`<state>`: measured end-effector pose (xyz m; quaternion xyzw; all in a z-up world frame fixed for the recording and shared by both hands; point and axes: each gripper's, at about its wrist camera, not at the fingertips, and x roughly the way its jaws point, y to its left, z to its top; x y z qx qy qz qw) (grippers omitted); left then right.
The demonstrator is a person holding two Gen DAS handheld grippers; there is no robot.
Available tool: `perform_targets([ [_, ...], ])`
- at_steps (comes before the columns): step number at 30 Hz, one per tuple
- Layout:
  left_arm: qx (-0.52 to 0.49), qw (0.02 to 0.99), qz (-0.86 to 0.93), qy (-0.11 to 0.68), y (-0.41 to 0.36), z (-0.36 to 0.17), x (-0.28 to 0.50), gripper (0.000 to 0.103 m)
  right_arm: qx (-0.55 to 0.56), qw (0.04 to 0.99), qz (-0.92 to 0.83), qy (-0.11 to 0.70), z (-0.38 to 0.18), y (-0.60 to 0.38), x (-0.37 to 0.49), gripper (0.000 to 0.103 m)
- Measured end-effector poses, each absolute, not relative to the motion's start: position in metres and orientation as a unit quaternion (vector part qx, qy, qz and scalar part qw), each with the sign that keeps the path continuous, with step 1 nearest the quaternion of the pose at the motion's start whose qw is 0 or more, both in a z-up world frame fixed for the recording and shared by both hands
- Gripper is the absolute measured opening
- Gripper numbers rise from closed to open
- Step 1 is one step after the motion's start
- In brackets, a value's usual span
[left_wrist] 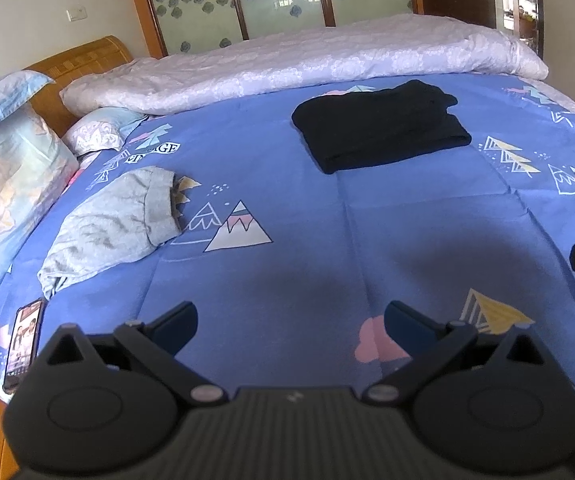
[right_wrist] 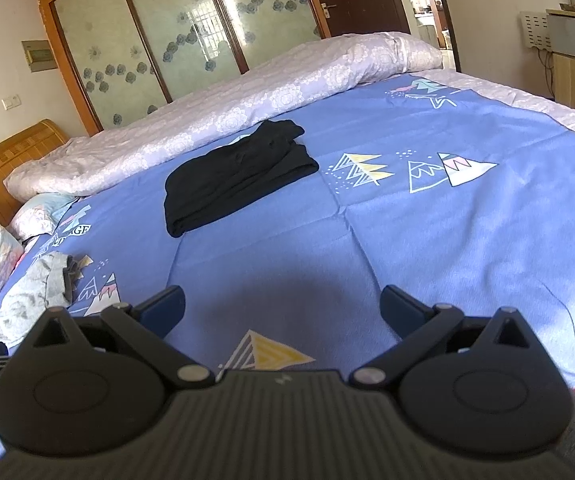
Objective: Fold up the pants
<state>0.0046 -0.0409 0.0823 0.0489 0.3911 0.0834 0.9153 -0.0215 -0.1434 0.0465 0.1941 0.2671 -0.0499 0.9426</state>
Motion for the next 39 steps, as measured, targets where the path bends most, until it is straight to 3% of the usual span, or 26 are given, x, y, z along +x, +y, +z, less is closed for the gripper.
perform_targets([
  [39,0.052,0.912,0.086,0.398,-0.0411,0.0779,0.005,0.103,0.195,0.942,-0.049,0.268,0.0458,-0.1433,-0.0205,0.103],
])
